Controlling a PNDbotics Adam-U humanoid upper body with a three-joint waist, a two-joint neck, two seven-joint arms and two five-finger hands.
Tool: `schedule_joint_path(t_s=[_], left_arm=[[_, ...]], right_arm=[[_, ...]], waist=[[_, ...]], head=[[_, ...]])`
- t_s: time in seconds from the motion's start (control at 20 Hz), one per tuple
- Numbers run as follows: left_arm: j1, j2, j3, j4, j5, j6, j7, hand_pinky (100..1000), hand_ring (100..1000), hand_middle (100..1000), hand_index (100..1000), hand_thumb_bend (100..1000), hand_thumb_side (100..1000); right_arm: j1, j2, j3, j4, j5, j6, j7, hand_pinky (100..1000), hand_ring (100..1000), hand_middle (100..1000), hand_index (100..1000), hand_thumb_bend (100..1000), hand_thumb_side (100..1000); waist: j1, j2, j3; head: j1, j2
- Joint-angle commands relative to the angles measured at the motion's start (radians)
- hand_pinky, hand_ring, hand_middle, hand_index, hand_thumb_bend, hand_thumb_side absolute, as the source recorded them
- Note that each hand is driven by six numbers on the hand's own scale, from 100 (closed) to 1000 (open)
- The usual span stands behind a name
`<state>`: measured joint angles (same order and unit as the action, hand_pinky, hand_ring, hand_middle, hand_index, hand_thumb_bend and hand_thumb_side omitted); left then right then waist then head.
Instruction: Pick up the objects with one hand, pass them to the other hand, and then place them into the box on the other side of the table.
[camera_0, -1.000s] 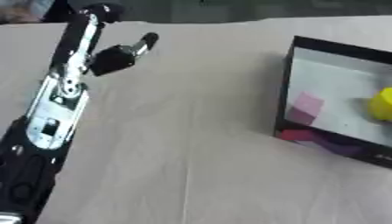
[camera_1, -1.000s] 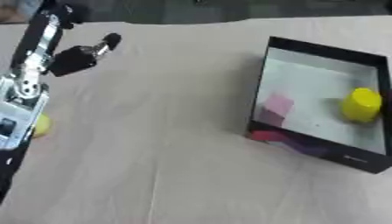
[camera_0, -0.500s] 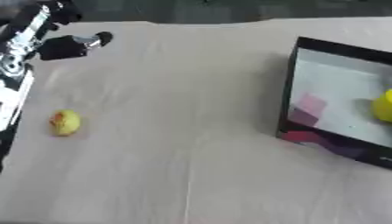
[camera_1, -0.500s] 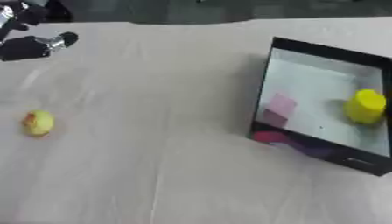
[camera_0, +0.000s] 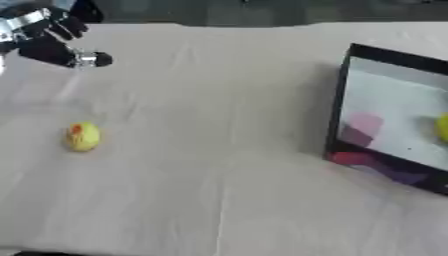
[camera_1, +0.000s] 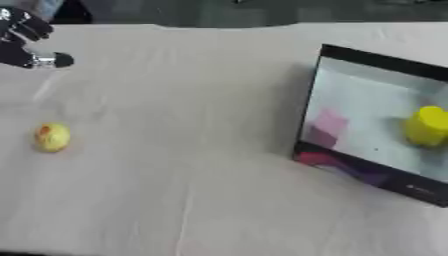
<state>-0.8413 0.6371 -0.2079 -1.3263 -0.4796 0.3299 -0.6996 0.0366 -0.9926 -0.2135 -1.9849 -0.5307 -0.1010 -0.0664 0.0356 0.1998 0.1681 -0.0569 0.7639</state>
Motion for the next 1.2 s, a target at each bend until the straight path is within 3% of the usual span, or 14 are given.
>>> schedule_joint_path(t_s=[0.05,0.4,0.45,0.5,0.75,1.2], left_arm=[[-0.03,0.078,-0.015,0.005,0.005,-0.01,-0.087,855,842,748,802,700,451],[-0.014,0.142,-0.051,0.003,-0.019,-0.019,-0.199,844,844,757,799,728,406],[-0.007,0.149,-0.056,0.003,-0.026,-0.02,-0.203,837,839,749,794,723,331],[0.0,0.153,-0.061,0.003,-0.031,-0.021,-0.205,831,834,744,787,701,341],[0.027,0.168,-0.092,0.002,-0.048,-0.03,-0.207,818,818,733,759,635,169],[0.109,0.208,-0.105,-0.06,0.004,-0.015,-0.207,811,798,717,751,616,178]], right_arm=[[-0.001,-0.032,-0.017,-0.015,0.006,-0.003,-0.008,1000,1000,875,936,100,575],[-0.003,-0.033,-0.016,-0.015,0.015,0.001,-0.012,1000,1000,874,934,100,577],[-0.007,-0.034,-0.015,-0.015,0.015,0.004,-0.014,1000,1000,873,933,100,571],[-0.011,-0.035,-0.014,-0.015,0.016,0.008,-0.016,1000,1000,873,933,100,580],[-0.024,-0.034,-0.007,-0.015,0.027,0.029,-0.021,1000,1000,873,930,100,590],[-0.018,-0.029,-0.005,-0.015,0.046,0.034,-0.026,1000,1000,871,928,100,598]], waist=[[0.012,-0.036,-0.002],[0.015,-0.035,-0.004],[0.015,-0.034,-0.004],[0.014,-0.034,-0.004],[0.013,-0.033,-0.006],[0.013,-0.032,-0.005]], head=[[0.006,0.006],[0.004,0.006],[0.003,0.006],[0.003,0.006],[0.005,0.006],[0.01,0.004]])
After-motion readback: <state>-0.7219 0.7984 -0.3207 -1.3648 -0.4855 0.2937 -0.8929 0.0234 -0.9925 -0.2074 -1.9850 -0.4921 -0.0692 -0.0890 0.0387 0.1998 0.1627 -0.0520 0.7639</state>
